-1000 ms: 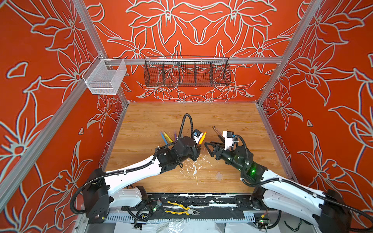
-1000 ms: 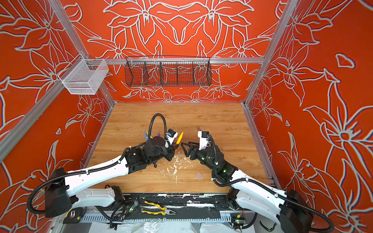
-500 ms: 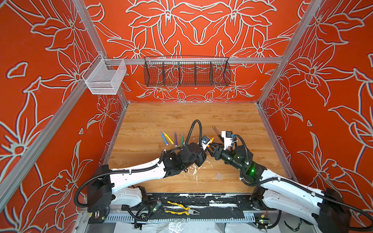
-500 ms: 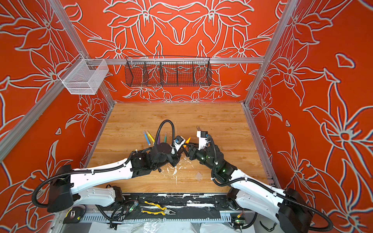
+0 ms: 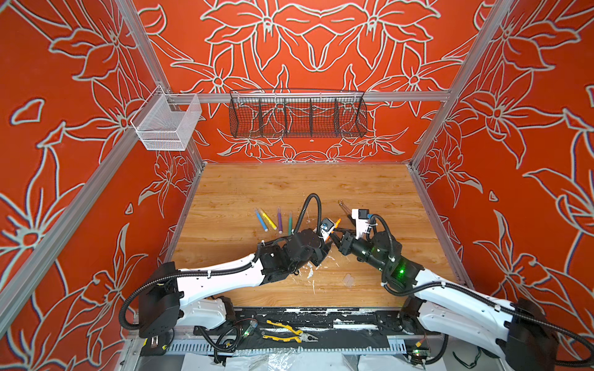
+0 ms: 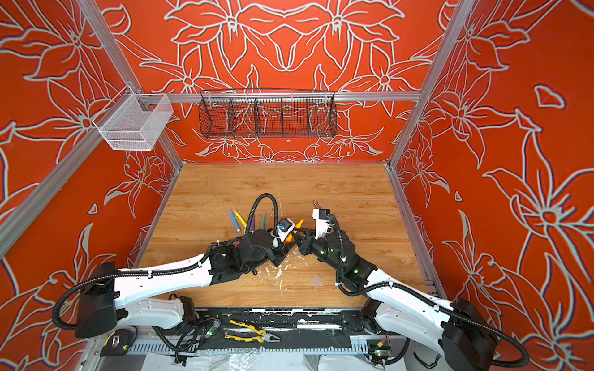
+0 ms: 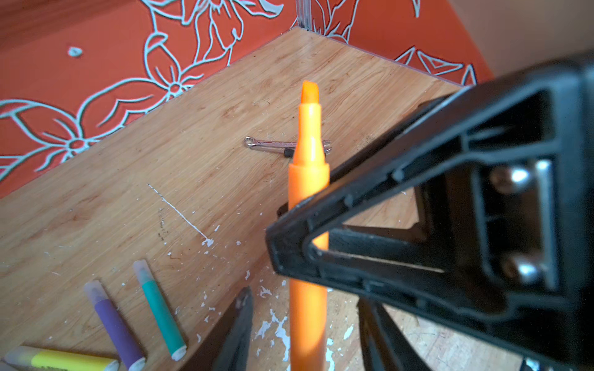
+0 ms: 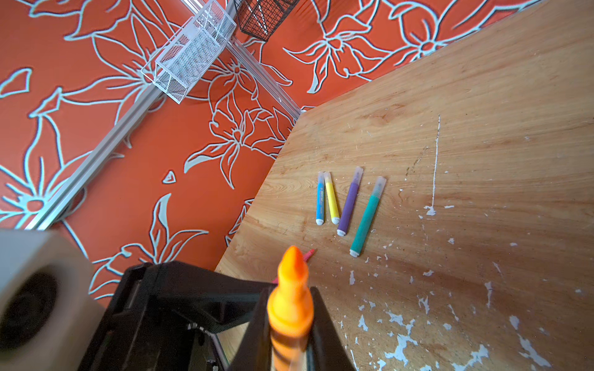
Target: Insert the pens into the pen caps
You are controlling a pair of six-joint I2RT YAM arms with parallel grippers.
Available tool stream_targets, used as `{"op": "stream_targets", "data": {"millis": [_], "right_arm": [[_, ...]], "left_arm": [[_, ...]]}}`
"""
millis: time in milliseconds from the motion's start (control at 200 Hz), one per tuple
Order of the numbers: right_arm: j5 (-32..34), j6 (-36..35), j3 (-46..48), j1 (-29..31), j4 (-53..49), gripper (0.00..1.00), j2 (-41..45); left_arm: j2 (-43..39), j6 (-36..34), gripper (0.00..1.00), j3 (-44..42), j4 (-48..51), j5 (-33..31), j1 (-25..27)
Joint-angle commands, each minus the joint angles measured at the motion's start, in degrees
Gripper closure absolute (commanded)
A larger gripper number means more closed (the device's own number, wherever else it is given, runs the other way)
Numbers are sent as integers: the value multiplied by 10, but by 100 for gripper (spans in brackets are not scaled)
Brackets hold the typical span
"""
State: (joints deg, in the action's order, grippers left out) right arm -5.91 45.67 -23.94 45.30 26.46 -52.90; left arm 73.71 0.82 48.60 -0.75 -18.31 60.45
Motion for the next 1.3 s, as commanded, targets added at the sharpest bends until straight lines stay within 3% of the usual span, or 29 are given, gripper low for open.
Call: {"op": "stream_targets", "data": {"millis": [0,180,330,405,505,550,660,746,896,1051,1141,1296], "right_arm": [[-23,6,-22,-4,20,100,-7],[-32,12,-23,-4,29,100,-20],[-38,15,-24,-4,36,100,-28],[-39,16,-24,-4,35,100,-26],[-37,14,-24,-4,30,100,-26],[-36,13,-24,-4,28,88,-24],[-24,2,-27,-4,11,58,-16],[-5,-19,-32,-3,-18,46,-2],[94,-33,-66,-4,-162,37,31],[187,-23,-146,7,-354,37,36],[205,-1,-190,21,-475,41,29],[253,41,-226,90,-620,42,26]], "left_arm": [[19,-13,48,1,-36,-14,2],[36,-25,53,3,-52,-35,1],[38,-30,64,2,-56,-44,0],[36,-29,74,1,-57,-43,-1],[28,-26,94,0,-54,-39,-1],[24,-23,100,-2,-55,-41,-3],[13,-5,100,-4,-46,-25,-24],[-1,17,100,-9,-38,-13,-49],[-38,51,100,-36,-42,-16,-96],[-95,84,100,-92,-70,-3,-145],[-127,92,100,-125,-96,-9,-160],[-163,106,100,-159,-133,-6,-161]]}}
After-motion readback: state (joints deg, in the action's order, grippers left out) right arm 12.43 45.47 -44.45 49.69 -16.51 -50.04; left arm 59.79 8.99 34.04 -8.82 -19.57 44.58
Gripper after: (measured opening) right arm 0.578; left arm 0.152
